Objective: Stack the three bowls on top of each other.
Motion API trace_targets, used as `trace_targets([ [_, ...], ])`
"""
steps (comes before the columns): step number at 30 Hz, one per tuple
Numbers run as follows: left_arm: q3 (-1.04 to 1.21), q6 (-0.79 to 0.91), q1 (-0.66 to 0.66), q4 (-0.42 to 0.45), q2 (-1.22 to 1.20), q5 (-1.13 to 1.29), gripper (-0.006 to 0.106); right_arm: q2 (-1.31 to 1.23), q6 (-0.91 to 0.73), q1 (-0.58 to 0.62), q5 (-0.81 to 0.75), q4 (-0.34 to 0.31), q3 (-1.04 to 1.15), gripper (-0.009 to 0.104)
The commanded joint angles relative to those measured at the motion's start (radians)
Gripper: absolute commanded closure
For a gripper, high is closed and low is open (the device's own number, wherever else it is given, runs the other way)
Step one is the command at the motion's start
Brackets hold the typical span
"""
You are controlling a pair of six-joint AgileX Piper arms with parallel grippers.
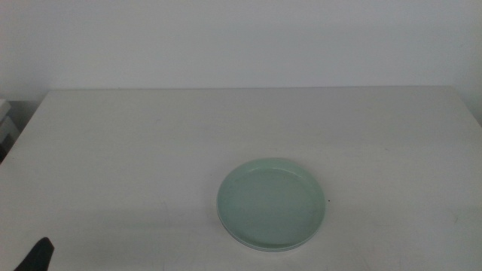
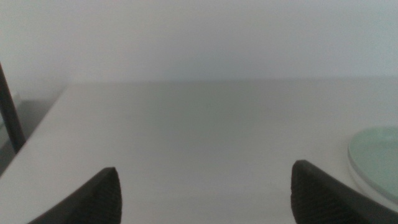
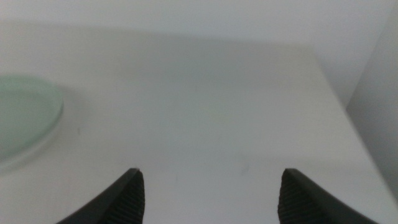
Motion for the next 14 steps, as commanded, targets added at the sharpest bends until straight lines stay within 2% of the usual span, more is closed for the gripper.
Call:
trace_targets([
  [1, 0.009, -0.011, 0.000, -0.015, -0.015, -0.093, 0.005, -0.028, -0.012, -0.005, -0.099, -0.015, 0.021, 0.041],
  [14, 0.008, -0.011, 0.000, -0.011, -0.016, -0.077, 0.005, -0.028, -0.012, -0.009, -0.114, -0.020, 0.046, 0.041],
])
